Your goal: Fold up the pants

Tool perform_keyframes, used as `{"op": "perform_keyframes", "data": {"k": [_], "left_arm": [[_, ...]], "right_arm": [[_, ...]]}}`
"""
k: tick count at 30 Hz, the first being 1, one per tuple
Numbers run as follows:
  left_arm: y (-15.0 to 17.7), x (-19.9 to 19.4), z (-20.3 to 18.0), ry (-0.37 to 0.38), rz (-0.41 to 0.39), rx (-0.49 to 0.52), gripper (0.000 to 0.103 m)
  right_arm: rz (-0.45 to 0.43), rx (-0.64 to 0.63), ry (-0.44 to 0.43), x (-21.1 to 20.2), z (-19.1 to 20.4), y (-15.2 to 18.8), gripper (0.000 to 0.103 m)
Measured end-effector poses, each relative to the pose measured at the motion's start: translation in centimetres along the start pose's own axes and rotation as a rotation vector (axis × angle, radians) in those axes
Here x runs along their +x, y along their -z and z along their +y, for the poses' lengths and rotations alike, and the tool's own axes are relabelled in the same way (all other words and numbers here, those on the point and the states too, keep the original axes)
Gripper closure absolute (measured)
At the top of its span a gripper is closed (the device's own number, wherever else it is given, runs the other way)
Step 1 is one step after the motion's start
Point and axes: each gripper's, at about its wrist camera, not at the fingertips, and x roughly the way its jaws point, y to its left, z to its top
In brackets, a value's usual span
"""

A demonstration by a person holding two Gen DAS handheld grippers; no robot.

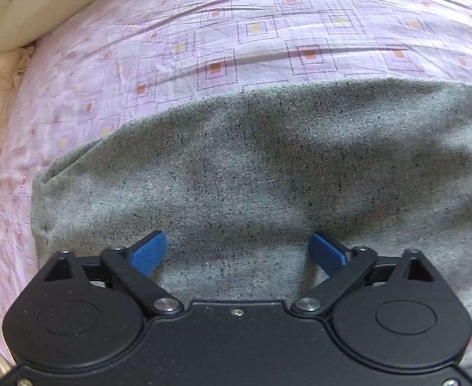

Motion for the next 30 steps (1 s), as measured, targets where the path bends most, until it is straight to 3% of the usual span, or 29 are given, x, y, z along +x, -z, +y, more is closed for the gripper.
{"op": "perform_keyframes", "data": {"k": [1, 2, 8, 13, 17, 22, 25, 30], "left_arm": [[-0.3, -0.2, 0.3, 0.022, 0.009, -0.011, 0.017], [-0.7, -0.5, 0.6, 0.044, 0.01, -0.03, 0.021], [-4.8, -2.5, 2.7, 0.177, -0.013, -0.207, 0.02], [-8.8, -1.8, 3.8, 0.258, 0.028, -0.325, 0.018], [-10.6, 0.6, 3.9, 0.272, 0.152, -0.403, 0.018], [-10.5, 3.5, 3.2, 0.256, 0.296, -0.452, 0.017], [-10.4, 4.5, 2.7, 0.235, 0.32, -0.466, 0.013], [-11.5, 4.4, 2.1, 0.234, 0.293, -0.501, 0.013]], "right_arm": [[-0.004, -0.035, -0.008, -0.3, -0.1, 0.6, 0.088], [-0.001, -0.058, -0.029, -0.6, -0.5, 1.2, 0.095], [-0.047, -0.226, -0.076, -3.7, -2.6, 5.7, 0.099], [-0.034, -0.205, -0.104, -4.2, -4.8, 8.8, 0.099], [-0.011, -0.159, -0.119, -3.7, -5.8, 10.5, 0.099], [-0.012, -0.135, -0.137, -3.4, -6.3, 11.3, 0.099], [-0.013, -0.128, -0.147, -3.4, -6.2, 11.2, 0.099], [-0.011, -0.115, -0.166, -3.3, -6.5, 11.1, 0.099]]}}
